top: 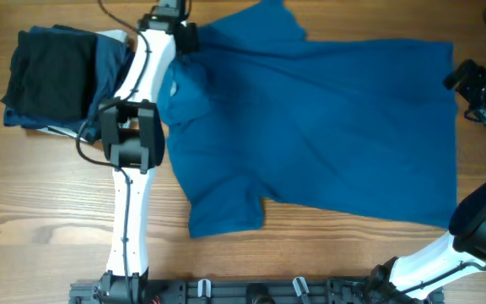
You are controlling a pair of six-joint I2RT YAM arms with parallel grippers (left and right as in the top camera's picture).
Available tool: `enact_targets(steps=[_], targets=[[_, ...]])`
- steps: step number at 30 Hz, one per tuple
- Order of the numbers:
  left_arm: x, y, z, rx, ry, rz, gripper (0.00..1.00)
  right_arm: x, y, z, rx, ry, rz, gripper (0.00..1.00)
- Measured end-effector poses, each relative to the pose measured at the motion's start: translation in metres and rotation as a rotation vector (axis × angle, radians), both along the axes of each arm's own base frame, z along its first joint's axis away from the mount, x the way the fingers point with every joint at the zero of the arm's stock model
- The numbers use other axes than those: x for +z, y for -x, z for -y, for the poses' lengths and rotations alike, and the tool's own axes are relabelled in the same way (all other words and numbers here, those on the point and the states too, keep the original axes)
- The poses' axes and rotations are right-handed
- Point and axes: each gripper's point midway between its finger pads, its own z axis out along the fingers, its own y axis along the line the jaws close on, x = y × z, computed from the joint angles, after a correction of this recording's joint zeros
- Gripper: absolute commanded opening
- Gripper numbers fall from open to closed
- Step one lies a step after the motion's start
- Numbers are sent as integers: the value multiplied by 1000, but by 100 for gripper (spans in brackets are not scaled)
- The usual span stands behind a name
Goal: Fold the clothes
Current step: 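Drag the collar upward with the left gripper to straighten the shirt, then release the collar and lift the left gripper away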
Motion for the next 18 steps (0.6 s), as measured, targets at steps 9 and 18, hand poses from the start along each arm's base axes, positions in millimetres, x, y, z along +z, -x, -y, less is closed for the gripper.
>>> enact_targets(steps=[9,18], targets=[[52,13,-3,80,11,7,81,0,0,0,0,0,0,100],[319,167,2,134,126,122,93,2,-3,1,-7,3,13,100]])
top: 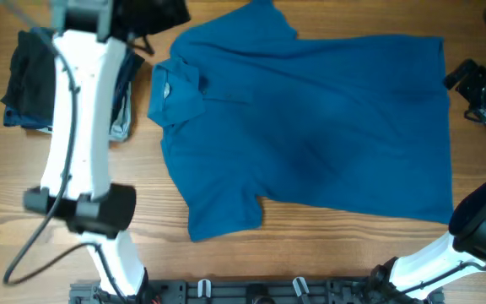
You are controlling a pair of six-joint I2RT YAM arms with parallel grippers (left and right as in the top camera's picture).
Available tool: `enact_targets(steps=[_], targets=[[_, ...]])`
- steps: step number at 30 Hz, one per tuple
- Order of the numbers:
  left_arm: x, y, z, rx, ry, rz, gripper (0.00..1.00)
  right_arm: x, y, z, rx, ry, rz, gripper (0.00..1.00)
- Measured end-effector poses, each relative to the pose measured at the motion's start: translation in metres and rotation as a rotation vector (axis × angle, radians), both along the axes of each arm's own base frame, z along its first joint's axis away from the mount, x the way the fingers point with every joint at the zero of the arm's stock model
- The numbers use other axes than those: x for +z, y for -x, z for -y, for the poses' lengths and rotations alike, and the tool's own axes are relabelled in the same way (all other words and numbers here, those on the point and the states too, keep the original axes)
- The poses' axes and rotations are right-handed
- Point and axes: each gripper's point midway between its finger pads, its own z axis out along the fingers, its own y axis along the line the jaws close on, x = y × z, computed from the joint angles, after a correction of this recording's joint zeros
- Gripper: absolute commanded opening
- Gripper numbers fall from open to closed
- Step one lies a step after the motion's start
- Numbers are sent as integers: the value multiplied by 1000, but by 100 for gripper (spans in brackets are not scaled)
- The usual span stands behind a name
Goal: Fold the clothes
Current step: 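Release the collar and lift the left gripper away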
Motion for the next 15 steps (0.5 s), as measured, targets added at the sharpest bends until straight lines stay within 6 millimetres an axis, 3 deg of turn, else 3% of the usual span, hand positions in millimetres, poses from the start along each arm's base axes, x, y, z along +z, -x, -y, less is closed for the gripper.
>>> enact_targets(steps=[4,7,8,10,12,14,15], targets=[[11,63,-21,80,-28,-112,95,7,-12,6,-97,-29,65,100],[41,102,-28,96,-3,-71,95,7,-11,-10,-36,-98,70,100],[53,118,-26,83,14,-44,96,2,-3,-25,50,-142,38,100],[66,147,-21,51,46,-9,98,-8,21,-36,55,-178,-74,100],[53,180,-20,45,51,-58,100,-21,60,-37,-10,-179,-253,100],[18,198,-25,87,33,-164,100,-26,86,-35,-75,-176,-366,100],[-2,197,-27,109,22,-205,100,-26,93,-36,-96,-178,-394,100]])
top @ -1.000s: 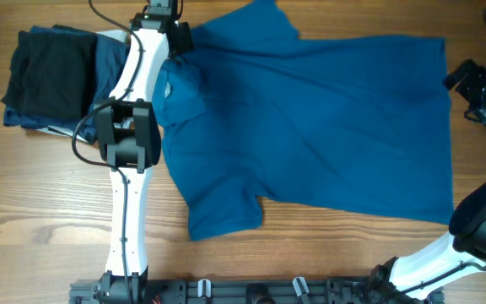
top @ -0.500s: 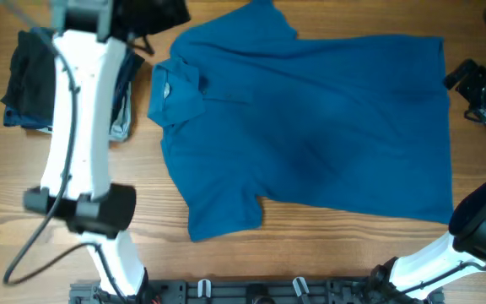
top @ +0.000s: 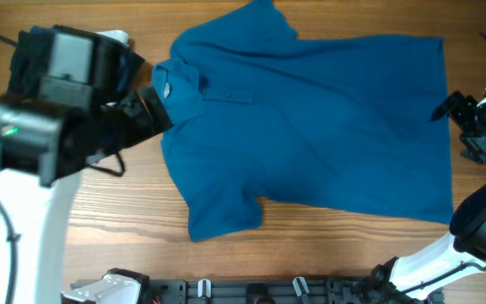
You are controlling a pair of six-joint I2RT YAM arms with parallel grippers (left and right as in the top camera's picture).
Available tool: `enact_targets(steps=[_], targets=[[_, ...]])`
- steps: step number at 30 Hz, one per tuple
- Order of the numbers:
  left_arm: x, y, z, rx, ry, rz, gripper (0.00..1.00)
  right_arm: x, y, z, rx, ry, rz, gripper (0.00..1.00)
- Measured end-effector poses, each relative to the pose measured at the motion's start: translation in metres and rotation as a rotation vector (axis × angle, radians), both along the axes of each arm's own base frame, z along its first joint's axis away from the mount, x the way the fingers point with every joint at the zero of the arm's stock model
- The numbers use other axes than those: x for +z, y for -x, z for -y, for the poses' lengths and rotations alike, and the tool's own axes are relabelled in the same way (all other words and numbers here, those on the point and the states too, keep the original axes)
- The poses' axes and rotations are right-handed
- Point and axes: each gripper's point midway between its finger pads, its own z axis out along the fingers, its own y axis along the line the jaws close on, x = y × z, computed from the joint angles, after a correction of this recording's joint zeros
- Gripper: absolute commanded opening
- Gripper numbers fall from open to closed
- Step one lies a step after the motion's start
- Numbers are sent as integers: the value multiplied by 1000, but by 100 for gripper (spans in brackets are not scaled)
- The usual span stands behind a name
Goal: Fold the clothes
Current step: 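Release the collar and lift the left gripper away, then move both grippers to the shirt's bottom hem corners and grasp them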
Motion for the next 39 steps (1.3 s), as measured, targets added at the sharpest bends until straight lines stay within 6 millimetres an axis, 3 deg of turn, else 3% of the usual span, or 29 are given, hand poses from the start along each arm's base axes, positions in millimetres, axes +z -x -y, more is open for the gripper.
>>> enact_targets(steps=[1,2,3,7,8,9,11,14,19,23,25,30,32,35,39], targets=[[-30,-7,1,15,-11,-38,100,2,13,-2,-26,5,-52,100],[-46,-9,1,22,-20,-66,100,5,20,-1,-42,18,-71,99],[-63,-18,3,26,-20,-69,100,14,28,1,-72,56,-81,92],[-149,-32,12,27,-9,-141,100,70,69,-8,-156,205,50,82],[-156,-31,12,28,-12,-156,100,85,78,-13,-167,235,113,81],[-179,-31,13,26,-15,-192,100,92,87,-19,-172,250,146,81],[-191,-29,14,25,-16,-217,100,83,102,-25,-197,250,151,80],[-192,-33,15,23,-10,-205,100,42,116,-22,-260,219,96,78],[-192,-33,16,23,-8,-203,100,-26,143,-3,-431,162,23,63],[-190,-44,19,20,6,-161,100,-63,146,7,-448,158,6,57],[-189,-45,19,19,8,-155,100,-76,145,8,-435,151,-8,55],[-189,-45,20,19,9,-154,100,-100,142,10,-393,124,-51,61],[-189,-45,20,19,9,-153,100,-104,142,10,-383,122,-62,62],[-189,-45,20,19,9,-153,100,-108,144,11,-371,121,-87,75],[-189,-45,20,19,9,-153,100,-109,144,13,-369,119,-88,79]])
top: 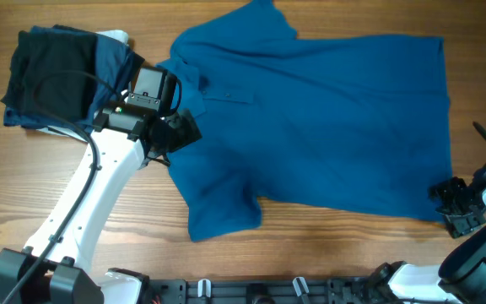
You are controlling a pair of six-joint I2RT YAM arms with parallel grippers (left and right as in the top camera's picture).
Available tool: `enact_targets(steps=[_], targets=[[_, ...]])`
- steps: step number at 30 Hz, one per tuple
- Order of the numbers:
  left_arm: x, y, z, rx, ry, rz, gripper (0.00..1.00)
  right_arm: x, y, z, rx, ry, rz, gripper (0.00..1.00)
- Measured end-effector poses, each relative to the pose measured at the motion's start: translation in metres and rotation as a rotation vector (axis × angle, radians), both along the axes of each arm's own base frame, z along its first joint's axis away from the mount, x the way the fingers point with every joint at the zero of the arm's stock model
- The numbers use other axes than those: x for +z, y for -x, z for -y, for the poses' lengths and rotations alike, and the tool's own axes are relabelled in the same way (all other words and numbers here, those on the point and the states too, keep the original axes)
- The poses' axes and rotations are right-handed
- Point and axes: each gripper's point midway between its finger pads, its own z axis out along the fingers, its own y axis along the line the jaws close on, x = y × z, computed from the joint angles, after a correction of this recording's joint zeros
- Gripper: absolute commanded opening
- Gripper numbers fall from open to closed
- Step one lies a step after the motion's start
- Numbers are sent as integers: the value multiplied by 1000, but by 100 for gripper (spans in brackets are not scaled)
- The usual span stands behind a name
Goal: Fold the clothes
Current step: 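Move both grippers to the shirt's bottom hem corners and grasp them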
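Observation:
A blue polo shirt lies spread flat on the wooden table, collar to the left and hem to the right. My left gripper sits at the shirt's left edge just below the collar, over the shoulder cloth; its jaws are too dark to read. My right gripper rests on the table at the shirt's near right hem corner, fingers apart, with no cloth seen between them.
A stack of folded dark and blue clothes sits at the far left, close behind the left arm. A black rail runs along the table's near edge.
The left arm was raised close to the camera by the collar and is now low, with its gripper at the shirt's left edge. The right gripper has moved from the hem's middle to the near hem corner.
First the left gripper was at the far side by the collar, and the shirt was rumpled there. Then the shirt lay flatter with the collar laid out and the left arm lifted. The right gripper went from the far right to mid-hem, then to the near corner.

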Motion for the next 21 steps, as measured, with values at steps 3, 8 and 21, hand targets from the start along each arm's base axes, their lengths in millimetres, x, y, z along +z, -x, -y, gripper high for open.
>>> enact_targets(steps=[3,8,21], targets=[[0,0,0,0,0,0,100,0,2,0,-8,0,-6,77],[0,0,0,0,0,-1,100,-1,-3,0,-19,-10,13,34],[-30,61,5,-40,25,-247,42,0,-13,1,-27,-9,52,4]])
